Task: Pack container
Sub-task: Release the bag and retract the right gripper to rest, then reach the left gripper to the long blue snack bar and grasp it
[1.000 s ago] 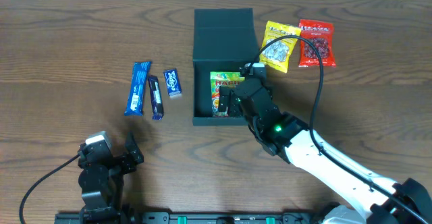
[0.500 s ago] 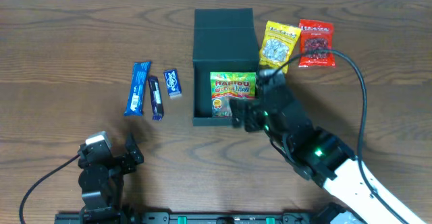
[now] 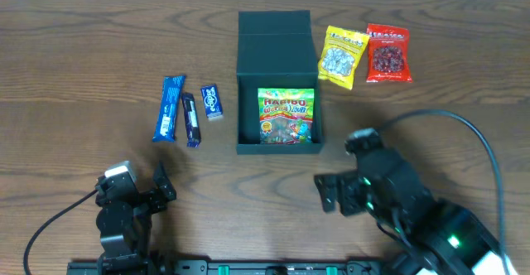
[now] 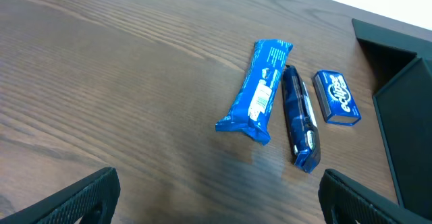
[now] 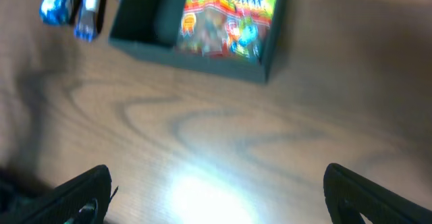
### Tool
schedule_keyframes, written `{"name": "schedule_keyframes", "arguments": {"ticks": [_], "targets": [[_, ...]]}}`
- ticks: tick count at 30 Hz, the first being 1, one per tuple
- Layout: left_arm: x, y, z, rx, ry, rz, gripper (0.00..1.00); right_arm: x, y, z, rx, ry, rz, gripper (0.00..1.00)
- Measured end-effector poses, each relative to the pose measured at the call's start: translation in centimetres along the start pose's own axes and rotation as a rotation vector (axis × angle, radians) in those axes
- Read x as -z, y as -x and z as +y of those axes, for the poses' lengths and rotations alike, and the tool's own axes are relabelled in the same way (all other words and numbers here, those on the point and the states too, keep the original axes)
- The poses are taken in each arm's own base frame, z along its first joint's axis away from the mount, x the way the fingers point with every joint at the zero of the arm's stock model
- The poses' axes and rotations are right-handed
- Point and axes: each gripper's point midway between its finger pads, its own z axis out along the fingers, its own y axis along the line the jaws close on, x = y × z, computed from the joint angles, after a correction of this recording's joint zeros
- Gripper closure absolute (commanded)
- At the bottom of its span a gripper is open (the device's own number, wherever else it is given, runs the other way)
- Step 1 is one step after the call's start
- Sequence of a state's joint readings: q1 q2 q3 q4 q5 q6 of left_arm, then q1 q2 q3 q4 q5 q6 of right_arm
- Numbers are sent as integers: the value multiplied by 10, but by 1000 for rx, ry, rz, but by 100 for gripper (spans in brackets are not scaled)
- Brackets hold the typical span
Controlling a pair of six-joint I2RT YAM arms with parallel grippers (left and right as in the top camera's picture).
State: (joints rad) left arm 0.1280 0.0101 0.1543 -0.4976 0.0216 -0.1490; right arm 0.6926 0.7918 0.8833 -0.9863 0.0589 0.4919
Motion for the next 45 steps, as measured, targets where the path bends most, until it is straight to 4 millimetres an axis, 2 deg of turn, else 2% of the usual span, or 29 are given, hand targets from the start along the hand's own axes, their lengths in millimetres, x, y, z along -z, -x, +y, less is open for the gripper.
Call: {"name": "schedule_keyframes", "arguments": {"ticks": [4, 8, 10, 14, 20, 23, 25, 31, 36, 41, 45], "targets": [[0, 0, 0, 0, 0, 0, 5, 36, -5, -3, -6, 66, -98, 1], [0, 0, 0, 0, -1, 0, 5, 53, -2, -3, -11, 104, -172, 1], [0, 2, -1, 1, -3, -9, 5, 55, -2, -3, -11, 106, -182, 1], [1, 29, -19, 49, -101, -116, 5, 54, -1, -3, -12, 105, -183, 1], [6, 43, -37, 138, -212, -157, 5, 54, -1, -3, -12, 105, -183, 1], [10, 61, -45, 151, -261, -221, 5, 54, -1, -3, -12, 106, -183, 1], [7, 66, -47, 157, -269, -227, 5, 54, -1, -3, -12, 106, -183, 1], [-12, 61, -47, 153, -230, -111, 5, 54, -1, -3, -12, 106, -184, 1], [-34, 87, -49, 86, -177, -18, 5, 54, -1, -3, -12, 104, -183, 1], [-74, 103, -51, -17, -130, 88, 5, 54, -1, -3, -12, 102, -183, 1], [-113, 95, -48, -106, -98, 199, 5, 54, -1, -3, -12, 102, -184, 1]]}}
